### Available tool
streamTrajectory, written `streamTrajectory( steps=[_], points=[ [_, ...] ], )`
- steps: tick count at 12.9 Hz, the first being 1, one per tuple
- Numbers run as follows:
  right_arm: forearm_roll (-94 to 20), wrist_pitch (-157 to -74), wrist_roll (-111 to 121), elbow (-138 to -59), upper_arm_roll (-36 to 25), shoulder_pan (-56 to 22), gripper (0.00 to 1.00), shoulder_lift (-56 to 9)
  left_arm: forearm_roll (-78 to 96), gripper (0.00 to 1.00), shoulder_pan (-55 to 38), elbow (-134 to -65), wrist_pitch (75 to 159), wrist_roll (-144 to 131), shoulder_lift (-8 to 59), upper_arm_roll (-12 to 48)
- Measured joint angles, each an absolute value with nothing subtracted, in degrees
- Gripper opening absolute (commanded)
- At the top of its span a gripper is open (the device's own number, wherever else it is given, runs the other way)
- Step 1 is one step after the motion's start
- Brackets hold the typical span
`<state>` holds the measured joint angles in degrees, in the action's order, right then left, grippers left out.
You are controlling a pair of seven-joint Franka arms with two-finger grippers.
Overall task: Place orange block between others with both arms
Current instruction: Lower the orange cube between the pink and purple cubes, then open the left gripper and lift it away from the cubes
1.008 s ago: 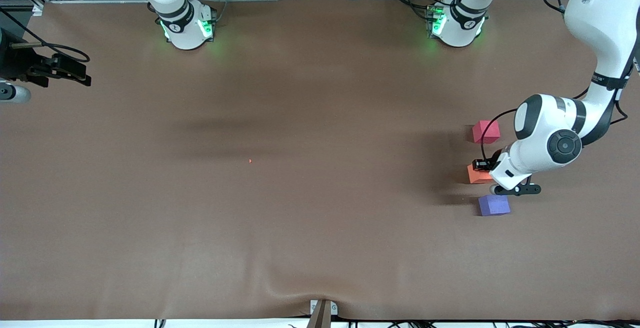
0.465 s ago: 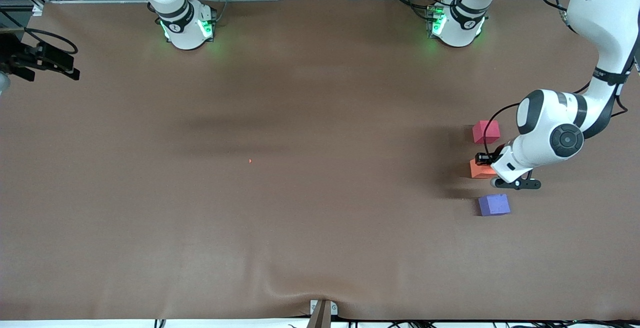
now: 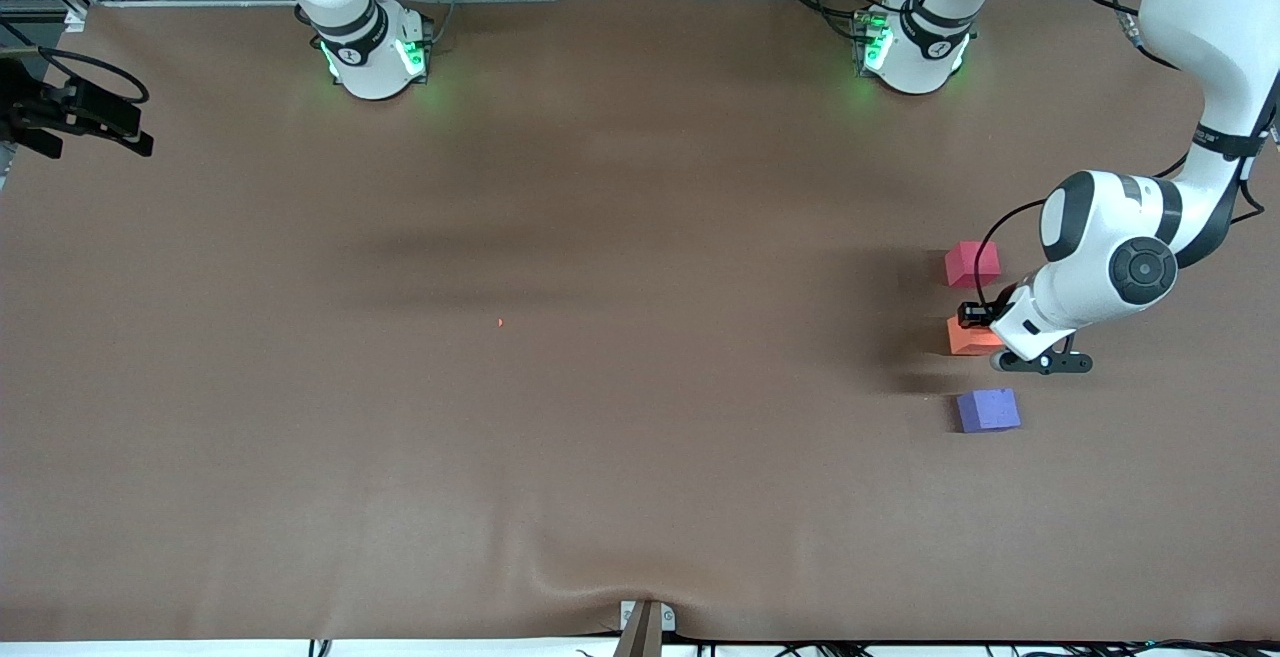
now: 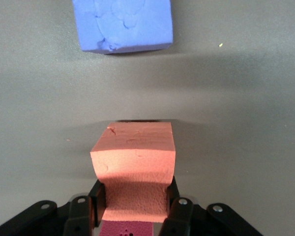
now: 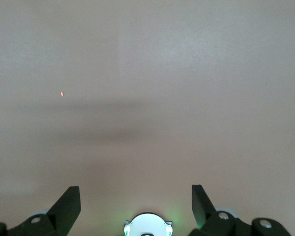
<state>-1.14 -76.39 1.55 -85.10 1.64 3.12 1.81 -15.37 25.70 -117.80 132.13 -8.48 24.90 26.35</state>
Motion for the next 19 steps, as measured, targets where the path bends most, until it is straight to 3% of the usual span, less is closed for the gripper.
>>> streamTrajectory(
  steps=[5, 7, 12, 14, 15, 16, 17, 19],
  points=[
    [-1.1, -75.1, 1.6, -85.1, 1.8, 2.9, 1.0, 1.8, -15.4, 0.0, 26.3, -118.4, 133.9, -8.4, 25.6, 26.3],
    [-1.1, -75.1, 1.6, -85.1, 1.8, 2.9, 1.0, 1.8, -15.4, 0.06, 26.3, -118.4, 134.1, -8.4, 25.9, 26.3],
    [-1.1, -75.2, 1.6, -85.2, 1.6, 2.8, 1.0, -0.2, -15.4, 0.08, 26.4, -118.4, 134.4, -8.4, 26.0, 26.3],
    [-1.1, -75.2, 1.6, -85.2, 1.6, 2.8, 1.0, -0.3, -15.4, 0.15, 26.5, -118.4, 134.4, -8.4, 26.0, 26.2],
    [-1.1, -75.2, 1.6, -85.1, 1.7, 2.8, 1.0, -0.3, -15.4, 0.27, 26.5, -118.4, 134.4, -8.4, 26.0, 26.1],
    [-1.1, -75.2, 1.6, -85.1, 1.7, 2.8, 1.0, -0.3, -15.4, 0.7, 26.6, -118.4, 134.4, -8.4, 26.0, 26.1],
    [-1.1, -75.2, 1.6, -85.1, 1.7, 2.8, 1.0, -0.3, -15.4, 1.0, 26.7, -118.4, 134.4, -8.4, 26.1, 26.1],
    [-1.1, -75.2, 1.6, -85.0, 1.7, 2.8, 1.0, -0.3, -15.4, 1.0, 26.8, -118.4, 134.5, -8.4, 26.3, 26.1]
  ],
)
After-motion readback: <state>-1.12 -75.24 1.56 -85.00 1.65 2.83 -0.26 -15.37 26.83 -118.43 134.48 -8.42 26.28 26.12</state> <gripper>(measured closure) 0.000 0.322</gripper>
